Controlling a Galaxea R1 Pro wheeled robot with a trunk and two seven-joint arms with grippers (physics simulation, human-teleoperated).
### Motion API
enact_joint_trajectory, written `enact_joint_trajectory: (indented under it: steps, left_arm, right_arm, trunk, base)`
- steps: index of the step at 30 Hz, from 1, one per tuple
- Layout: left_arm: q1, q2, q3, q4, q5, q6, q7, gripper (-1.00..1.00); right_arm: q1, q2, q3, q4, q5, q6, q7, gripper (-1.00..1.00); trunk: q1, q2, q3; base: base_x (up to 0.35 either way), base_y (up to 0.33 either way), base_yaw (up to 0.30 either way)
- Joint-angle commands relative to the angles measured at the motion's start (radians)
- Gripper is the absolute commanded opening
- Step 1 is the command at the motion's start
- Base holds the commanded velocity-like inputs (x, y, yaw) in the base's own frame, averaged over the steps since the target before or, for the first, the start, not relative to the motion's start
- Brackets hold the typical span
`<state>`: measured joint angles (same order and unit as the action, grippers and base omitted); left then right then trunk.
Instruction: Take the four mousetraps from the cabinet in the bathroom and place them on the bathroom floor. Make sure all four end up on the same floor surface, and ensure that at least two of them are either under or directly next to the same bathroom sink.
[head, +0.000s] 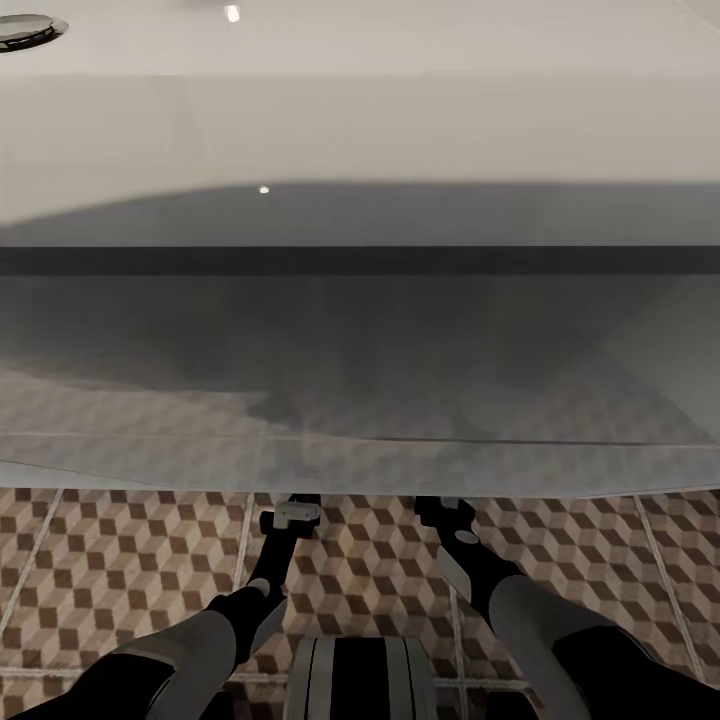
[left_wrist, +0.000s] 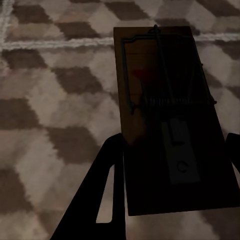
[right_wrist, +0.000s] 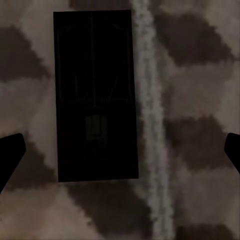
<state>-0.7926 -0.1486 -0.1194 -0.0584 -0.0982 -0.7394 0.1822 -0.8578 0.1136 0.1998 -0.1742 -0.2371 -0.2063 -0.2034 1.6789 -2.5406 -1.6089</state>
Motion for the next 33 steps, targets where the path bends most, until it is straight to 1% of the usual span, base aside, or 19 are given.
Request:
enact_joint_trajectory:
  steps: [1,27,28,33]
  left_arm:
    - [-0.001,0.0,-0.003,0.001,-0.012,-0.002,0.014,-1.0]
    - [0.0,-0.001,-0.002,-0.001,-0.011,0.002,0.014,-1.0]
    - [0.0,-0.001,-0.002,-0.001,-0.011,0.002,0.014,1.0]
    - [0.0,-0.002,-0.002,-0.004,-0.011,0.003,0.014,1.0]
  right_arm:
    - [-0.001,0.0,0.009,0.001,-0.01,-0.004,-0.004,1.0]
    - [-0.001,0.0,0.009,0.001,-0.01,-0.004,-0.004,1.0]
    - [-0.001,0.0,0.009,0.001,-0.01,-0.004,-0.004,1.0]
    - [-0.001,0.0,0.009,0.001,-0.01,-0.004,-0.004,1.0]
  trunk:
    - [0.0,0.0,-0.001]
    - [0.0,0.0,-0.001]
    - [0.0,0.0,-0.001]
    - [0.0,0.0,-0.001]
  base:
    - [0.0,0.0,0.0]
    - [0.0,0.0,0.0]
    - [0.0,0.0,0.0]
    - [0.0,0.0,0.0]
